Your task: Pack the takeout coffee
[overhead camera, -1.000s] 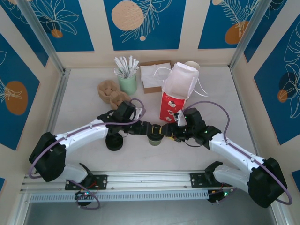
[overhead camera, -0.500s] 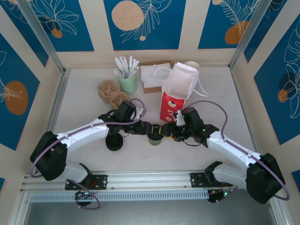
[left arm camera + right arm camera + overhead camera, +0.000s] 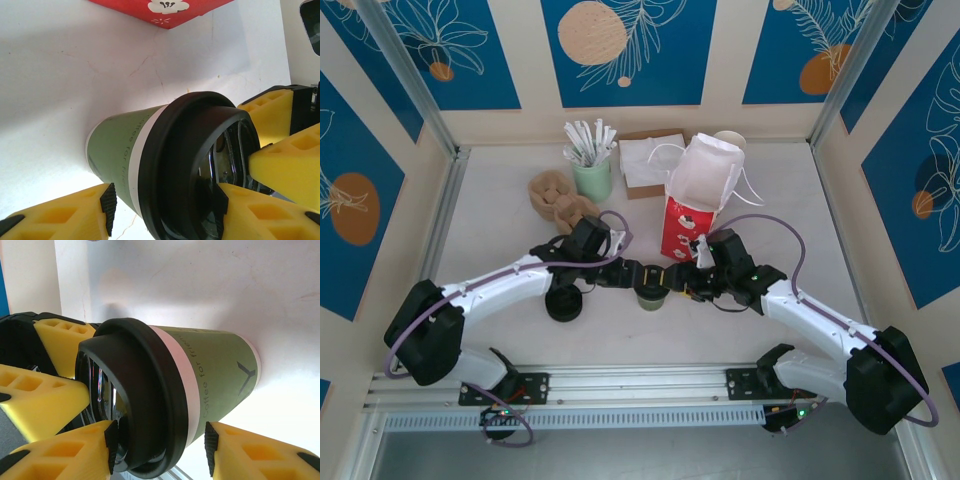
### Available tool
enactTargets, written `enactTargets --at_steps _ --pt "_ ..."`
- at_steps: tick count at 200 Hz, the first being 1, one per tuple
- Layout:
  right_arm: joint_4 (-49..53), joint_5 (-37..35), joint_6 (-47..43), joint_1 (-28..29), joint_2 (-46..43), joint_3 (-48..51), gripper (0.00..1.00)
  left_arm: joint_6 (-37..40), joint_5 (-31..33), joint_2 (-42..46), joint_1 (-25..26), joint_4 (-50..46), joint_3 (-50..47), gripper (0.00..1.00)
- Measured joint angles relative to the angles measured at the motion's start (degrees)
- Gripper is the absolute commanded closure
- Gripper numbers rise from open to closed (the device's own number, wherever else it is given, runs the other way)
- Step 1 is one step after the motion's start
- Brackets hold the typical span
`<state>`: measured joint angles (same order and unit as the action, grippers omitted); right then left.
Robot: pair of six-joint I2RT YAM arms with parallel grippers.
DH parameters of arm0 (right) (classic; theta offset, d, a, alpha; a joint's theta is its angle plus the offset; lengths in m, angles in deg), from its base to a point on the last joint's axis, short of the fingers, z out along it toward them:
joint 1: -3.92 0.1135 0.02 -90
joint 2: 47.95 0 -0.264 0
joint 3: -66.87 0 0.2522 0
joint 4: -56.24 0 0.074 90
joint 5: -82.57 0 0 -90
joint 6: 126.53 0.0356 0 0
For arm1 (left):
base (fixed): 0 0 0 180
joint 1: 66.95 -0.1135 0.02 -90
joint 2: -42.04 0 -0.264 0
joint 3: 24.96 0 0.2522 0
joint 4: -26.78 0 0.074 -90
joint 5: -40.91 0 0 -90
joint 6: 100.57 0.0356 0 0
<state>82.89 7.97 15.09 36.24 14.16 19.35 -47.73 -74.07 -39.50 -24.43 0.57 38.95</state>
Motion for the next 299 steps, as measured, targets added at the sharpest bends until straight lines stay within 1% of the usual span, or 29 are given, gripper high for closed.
enactTargets --at_steps 153,197,237,299 --pt "-1.99 -0.46 0.02 0.74 0.44 1.33 0.50 -2.12 -0.46 1.70 0.00 7.54 -5.57 0.50" --pt "-2.69 -0.46 0.46 0.74 0.92 1.40 0.53 -3.04 -0.81 1.70 0.00 10.56 -6.97 0.51" --pt "-4.72 -0.46 1.90 0.74 0.35 2.73 0.54 -3.41 -0.92 1.70 -0.02 11.61 -7.52 0.51" --pt "-4.72 -0.87 2.43 0.74 -0.17 3.02 0.53 -3.41 -0.96 1.75 -0.02 11.54 -7.48 0.50"
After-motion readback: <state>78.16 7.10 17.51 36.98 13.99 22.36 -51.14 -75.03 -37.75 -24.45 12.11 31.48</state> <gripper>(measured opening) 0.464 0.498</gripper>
